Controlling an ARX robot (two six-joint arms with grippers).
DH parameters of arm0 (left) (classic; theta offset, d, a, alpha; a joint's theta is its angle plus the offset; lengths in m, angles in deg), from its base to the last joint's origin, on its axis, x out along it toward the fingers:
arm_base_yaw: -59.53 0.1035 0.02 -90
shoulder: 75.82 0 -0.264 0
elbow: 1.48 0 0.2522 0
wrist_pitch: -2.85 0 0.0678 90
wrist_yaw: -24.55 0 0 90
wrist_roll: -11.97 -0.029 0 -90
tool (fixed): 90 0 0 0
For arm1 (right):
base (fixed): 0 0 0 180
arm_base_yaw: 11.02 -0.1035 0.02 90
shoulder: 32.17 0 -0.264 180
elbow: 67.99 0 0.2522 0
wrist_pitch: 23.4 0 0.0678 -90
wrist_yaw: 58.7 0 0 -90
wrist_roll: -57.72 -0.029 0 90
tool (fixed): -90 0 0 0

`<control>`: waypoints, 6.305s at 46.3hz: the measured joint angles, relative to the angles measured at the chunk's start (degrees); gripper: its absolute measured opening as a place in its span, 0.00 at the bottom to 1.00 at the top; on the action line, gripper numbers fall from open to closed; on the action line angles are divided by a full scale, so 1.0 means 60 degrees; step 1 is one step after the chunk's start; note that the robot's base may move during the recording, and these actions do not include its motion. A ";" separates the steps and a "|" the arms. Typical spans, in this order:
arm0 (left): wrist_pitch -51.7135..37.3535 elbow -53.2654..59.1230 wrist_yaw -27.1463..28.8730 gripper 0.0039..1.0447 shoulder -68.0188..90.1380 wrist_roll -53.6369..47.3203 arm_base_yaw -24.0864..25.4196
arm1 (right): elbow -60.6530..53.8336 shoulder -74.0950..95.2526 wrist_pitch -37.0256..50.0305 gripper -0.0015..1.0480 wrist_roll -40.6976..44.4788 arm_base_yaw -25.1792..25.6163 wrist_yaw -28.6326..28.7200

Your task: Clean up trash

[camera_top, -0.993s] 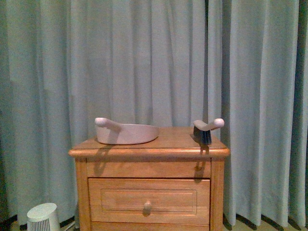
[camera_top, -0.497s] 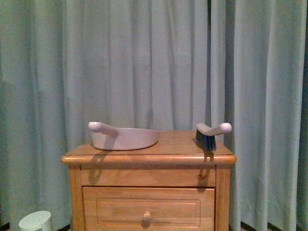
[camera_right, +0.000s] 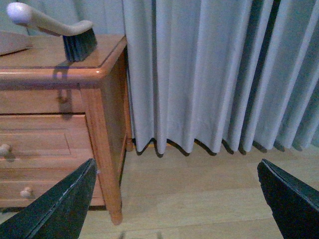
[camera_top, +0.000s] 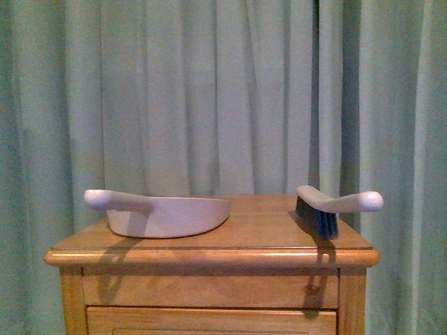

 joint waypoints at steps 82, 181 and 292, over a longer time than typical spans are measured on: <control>0.3362 -1.3752 0.1719 0.93 1.7813 -0.0295 -0.2535 | 0.0000 0.0000 0.0000 0.93 -0.0015 0.0000 0.0000; -0.3825 -0.2590 -0.0259 0.25 0.4470 0.0335 -0.0022 | 0.2109 0.5005 0.0266 0.93 -0.0106 -0.2135 -0.2422; -0.3825 -0.2590 -0.0244 0.25 0.4462 0.0372 -0.0015 | 0.4328 0.5351 0.1734 0.19 0.0211 -0.4160 -0.5202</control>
